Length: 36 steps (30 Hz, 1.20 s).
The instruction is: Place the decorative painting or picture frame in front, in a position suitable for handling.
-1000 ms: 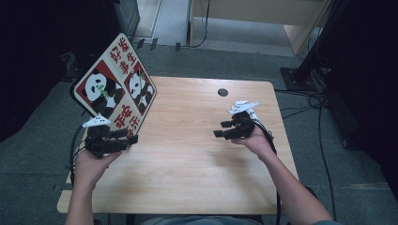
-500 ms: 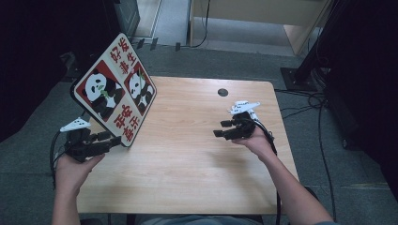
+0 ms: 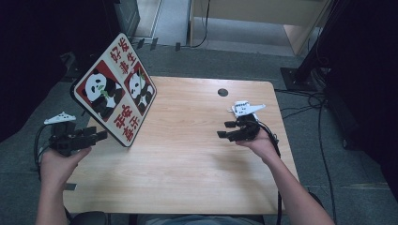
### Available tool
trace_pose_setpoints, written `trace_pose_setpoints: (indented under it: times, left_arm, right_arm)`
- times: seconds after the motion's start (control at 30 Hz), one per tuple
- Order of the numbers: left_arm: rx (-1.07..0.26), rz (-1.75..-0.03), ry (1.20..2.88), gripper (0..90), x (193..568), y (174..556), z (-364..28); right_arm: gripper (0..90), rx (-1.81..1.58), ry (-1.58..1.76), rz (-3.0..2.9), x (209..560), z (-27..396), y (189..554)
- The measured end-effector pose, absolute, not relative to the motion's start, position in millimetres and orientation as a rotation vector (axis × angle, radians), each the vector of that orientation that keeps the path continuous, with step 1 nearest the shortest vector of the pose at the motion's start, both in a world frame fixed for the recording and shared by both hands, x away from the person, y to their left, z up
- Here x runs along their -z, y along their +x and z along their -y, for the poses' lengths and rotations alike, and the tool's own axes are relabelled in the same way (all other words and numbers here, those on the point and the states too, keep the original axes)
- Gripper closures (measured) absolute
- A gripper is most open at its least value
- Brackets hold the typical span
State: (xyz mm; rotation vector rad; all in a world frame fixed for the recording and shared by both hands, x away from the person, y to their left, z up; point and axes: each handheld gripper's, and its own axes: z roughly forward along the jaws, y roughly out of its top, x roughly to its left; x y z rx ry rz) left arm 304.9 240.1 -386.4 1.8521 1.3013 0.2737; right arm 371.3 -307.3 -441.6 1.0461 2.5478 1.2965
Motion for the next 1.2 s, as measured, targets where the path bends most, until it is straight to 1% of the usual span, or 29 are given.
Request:
trace_pose_setpoints:
  times: [0.6,1.0,1.2]
  left_arm:
    - [-0.276,-1.313,1.844,41.3,333.1,348.3,-249.9]
    - [-0.283,-1.316,1.882,41.1,295.3,377.6,-249.6]
    - [-0.29,-1.311,1.909,41.0,273.3,398.2,-247.2]
  right_arm:
    - [38.7,-1.265,1.047,-2.576,447.8,305.7,371.5]
    - [38.7,-1.254,1.052,-2.583,449.1,304.8,371.5]
    - [38.9,-1.238,1.056,-2.597,451.5,304.5,372.5]
